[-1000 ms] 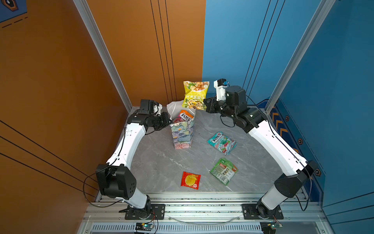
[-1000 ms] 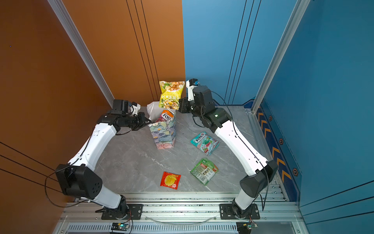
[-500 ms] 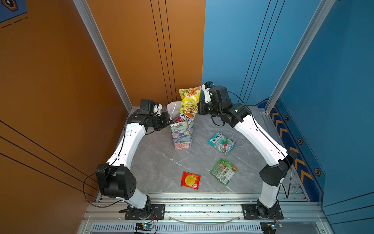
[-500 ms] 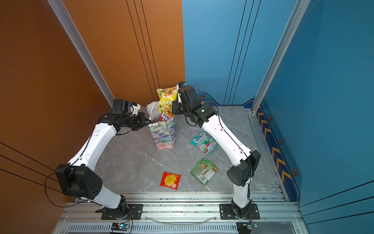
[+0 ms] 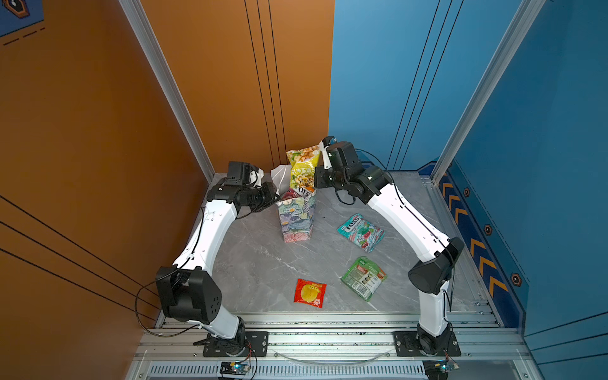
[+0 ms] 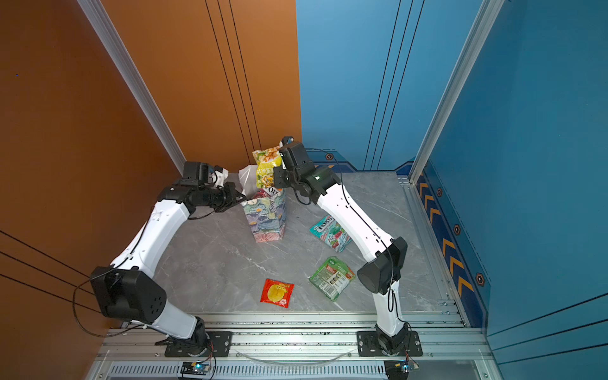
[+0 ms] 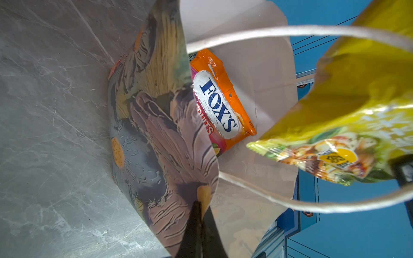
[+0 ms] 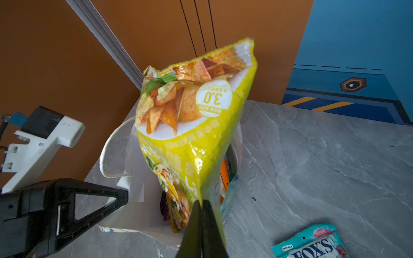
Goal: Place the snacks into the paper bag
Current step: Place the snack in the paper bag.
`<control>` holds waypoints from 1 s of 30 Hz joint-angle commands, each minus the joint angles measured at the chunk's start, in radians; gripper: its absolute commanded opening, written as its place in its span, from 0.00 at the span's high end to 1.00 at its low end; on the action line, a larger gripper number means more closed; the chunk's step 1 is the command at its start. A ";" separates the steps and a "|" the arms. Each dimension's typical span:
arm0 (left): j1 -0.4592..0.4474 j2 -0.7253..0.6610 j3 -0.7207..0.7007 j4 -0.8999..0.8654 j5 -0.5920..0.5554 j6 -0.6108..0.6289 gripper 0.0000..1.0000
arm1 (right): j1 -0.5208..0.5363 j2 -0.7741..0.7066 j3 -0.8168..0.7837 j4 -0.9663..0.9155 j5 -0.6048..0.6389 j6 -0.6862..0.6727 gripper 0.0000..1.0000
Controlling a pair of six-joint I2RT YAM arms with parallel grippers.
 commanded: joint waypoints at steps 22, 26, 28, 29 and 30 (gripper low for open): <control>-0.006 -0.014 0.024 0.000 0.024 -0.005 1.00 | -0.002 0.137 0.116 -0.025 -0.120 0.044 0.97; -0.006 -0.014 0.022 0.000 0.024 -0.003 1.00 | -0.009 0.128 0.113 -0.025 -0.150 0.069 0.70; -0.005 -0.016 0.020 0.000 0.025 -0.002 1.00 | -0.047 0.117 0.110 -0.020 -0.172 0.077 0.64; -0.003 -0.018 0.019 0.000 0.026 -0.003 1.00 | -0.054 0.108 0.108 -0.018 -0.181 0.082 0.62; -0.002 -0.019 0.017 0.000 0.026 -0.002 1.00 | -0.060 0.098 0.105 -0.015 -0.189 0.086 0.61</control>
